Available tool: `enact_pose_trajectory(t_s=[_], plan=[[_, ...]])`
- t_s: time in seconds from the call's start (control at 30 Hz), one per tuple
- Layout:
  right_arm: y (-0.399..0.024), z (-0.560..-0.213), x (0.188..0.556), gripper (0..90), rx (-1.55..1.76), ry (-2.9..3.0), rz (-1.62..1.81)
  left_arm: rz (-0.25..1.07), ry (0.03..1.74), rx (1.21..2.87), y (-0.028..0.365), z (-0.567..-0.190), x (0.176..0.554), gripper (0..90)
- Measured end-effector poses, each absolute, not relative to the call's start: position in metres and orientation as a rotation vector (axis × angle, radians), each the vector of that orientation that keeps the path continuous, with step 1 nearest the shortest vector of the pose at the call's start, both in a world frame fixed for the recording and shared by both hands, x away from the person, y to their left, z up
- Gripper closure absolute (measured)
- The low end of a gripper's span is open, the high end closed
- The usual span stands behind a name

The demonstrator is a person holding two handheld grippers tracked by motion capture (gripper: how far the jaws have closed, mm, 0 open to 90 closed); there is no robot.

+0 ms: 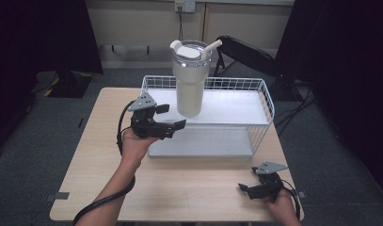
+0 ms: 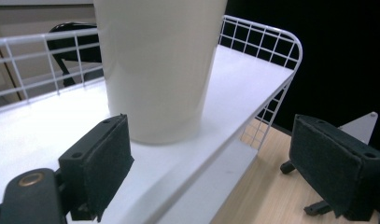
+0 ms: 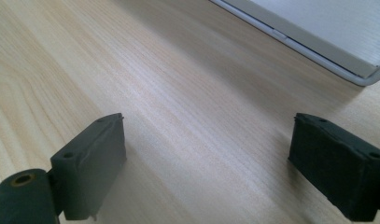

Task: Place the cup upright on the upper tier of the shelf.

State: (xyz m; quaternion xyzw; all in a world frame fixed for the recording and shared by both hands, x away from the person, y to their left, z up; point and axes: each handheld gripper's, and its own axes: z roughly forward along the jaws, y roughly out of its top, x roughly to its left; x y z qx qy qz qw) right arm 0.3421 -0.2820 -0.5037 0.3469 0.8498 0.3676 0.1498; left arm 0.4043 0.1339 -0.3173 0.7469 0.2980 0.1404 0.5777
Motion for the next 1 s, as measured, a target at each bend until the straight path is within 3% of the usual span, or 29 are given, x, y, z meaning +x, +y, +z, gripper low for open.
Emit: enact_pose_trajectory(t_s=[1.0], plan=[[-0.282,-0.504,0.342,10.1,0.996,2.441,1.057,0.195,0.707,1.802,0.174,-0.394,0.364,12.7]])
